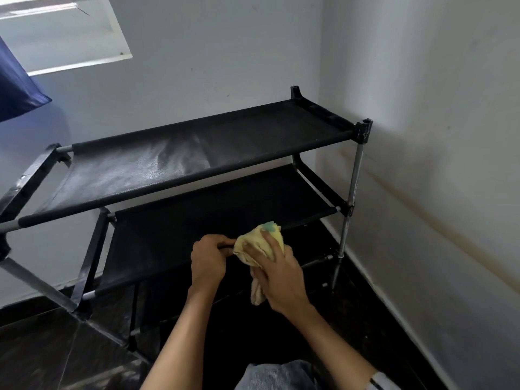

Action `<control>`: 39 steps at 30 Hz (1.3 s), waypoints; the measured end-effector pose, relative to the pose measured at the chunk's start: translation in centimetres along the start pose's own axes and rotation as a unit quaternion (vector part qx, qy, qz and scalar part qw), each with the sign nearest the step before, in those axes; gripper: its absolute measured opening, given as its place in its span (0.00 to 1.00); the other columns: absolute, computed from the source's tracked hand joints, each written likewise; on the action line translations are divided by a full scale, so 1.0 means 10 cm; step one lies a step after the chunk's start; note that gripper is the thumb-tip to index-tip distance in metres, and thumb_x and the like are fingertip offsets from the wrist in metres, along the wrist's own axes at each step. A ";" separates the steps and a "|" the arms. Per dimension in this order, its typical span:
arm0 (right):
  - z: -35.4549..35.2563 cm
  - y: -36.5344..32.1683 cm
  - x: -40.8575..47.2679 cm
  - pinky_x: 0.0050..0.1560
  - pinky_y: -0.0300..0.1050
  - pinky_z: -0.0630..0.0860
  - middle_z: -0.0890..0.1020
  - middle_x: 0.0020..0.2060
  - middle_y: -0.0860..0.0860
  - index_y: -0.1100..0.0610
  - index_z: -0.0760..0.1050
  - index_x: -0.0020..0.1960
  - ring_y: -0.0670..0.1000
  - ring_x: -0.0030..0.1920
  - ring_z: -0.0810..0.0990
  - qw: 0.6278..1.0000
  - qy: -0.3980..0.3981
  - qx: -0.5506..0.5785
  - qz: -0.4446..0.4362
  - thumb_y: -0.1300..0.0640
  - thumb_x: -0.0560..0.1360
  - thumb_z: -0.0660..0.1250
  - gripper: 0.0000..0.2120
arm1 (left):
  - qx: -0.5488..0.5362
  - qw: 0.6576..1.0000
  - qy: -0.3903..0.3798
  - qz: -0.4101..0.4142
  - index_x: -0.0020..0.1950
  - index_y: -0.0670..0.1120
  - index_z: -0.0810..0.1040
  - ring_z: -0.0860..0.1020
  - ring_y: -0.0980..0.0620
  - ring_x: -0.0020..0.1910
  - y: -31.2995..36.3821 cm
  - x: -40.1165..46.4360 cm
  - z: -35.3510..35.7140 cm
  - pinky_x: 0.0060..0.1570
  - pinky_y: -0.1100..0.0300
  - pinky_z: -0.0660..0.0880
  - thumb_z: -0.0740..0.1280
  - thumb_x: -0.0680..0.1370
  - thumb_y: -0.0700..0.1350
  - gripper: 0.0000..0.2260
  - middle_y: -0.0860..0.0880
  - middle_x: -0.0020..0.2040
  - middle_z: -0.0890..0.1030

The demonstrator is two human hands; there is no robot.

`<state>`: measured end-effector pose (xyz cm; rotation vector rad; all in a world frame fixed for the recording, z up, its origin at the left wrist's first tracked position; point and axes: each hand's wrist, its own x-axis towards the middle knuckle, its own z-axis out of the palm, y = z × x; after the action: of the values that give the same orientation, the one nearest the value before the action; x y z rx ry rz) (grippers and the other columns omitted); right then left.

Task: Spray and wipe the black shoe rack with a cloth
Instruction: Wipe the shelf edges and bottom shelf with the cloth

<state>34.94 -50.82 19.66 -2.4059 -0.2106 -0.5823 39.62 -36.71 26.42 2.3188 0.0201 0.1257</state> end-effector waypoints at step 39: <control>-0.54 0.67 0.08 0.65 0.48 0.66 0.56 0.75 0.46 0.40 0.69 0.68 0.54 0.68 0.64 0.995 -0.067 0.060 0.034 0.53 0.79 0.60 0.19 | 0.058 0.998 0.005 -0.010 0.53 0.44 0.80 0.76 0.54 0.46 0.11 -0.01 0.00 0.42 0.65 0.69 0.64 0.76 0.32 0.11 0.51 0.45 0.77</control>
<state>35.72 -59.38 20.05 -2.3269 -0.2126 -0.3670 39.49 -37.45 27.16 2.4333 0.0562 0.1281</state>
